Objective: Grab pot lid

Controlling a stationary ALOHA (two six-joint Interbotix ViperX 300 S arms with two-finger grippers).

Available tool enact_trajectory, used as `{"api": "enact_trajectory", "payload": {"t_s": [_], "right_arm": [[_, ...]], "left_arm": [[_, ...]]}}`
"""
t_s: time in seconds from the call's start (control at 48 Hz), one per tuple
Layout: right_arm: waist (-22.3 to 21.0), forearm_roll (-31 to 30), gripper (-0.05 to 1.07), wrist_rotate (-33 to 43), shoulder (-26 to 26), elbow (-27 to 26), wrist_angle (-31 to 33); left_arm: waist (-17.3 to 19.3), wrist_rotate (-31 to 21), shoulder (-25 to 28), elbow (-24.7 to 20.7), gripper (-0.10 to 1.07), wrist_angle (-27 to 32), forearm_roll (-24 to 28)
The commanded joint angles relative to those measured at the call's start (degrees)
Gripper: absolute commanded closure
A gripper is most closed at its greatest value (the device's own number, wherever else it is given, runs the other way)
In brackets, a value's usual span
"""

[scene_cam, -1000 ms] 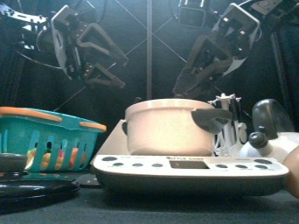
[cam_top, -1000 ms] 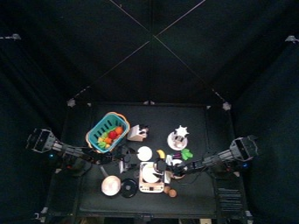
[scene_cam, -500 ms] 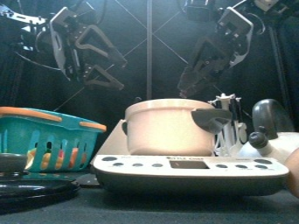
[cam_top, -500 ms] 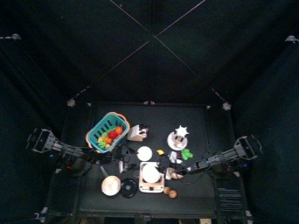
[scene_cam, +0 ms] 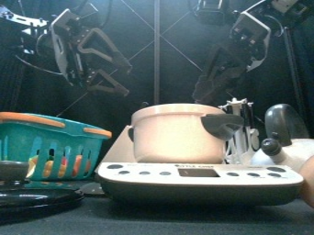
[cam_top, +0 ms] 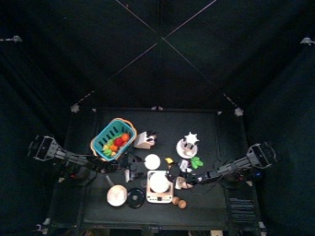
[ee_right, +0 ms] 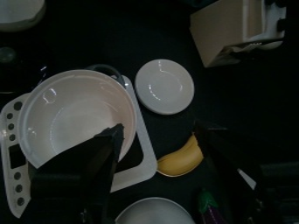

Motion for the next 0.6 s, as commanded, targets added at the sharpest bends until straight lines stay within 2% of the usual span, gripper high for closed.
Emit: {"api": "enact_trajectory", "payload": {"t_s": [0.0, 0.042, 0.188, 0.354, 0.479, 0.583], "right_arm": [[0.7, -0.62, 0.07, 0.0, -0.79, -1.93, -0.97], [0.79, -0.7, 0.07, -0.09, -0.7, -2.02, -1.05], [0.79, -0.88, 0.07, 0.0, -0.7, -1.85, -0.97], [0.44, -0.88, 0.07, 0.0, -0.97, -1.23, 0.0], [0.53, -0.09, 0.07, 0.44, -1.76, 0.62, 2.02], [0.79, 0.88, 0.07, 0.53, -3.16, 1.76, 3.25]], "left_arm": [[-0.18, 0.09, -1.14, -0.26, -0.04, 4.75, 0.09], [-0.26, 0.09, -1.41, -0.26, -0.04, 6.59, 0.09], [-0.88, 0.09, -2.2, -0.97, -0.04, 20.21, 0.97], [-1.05, 0.44, -2.11, -2.72, -0.04, 32.17, 1.58], [-2.46, 0.35, -2.02, -3.43, -0.04, 35.51, 5.19], [-6.59, 0.18, -1.49, -3.6, -0.04, 34.19, 9.14]]}}
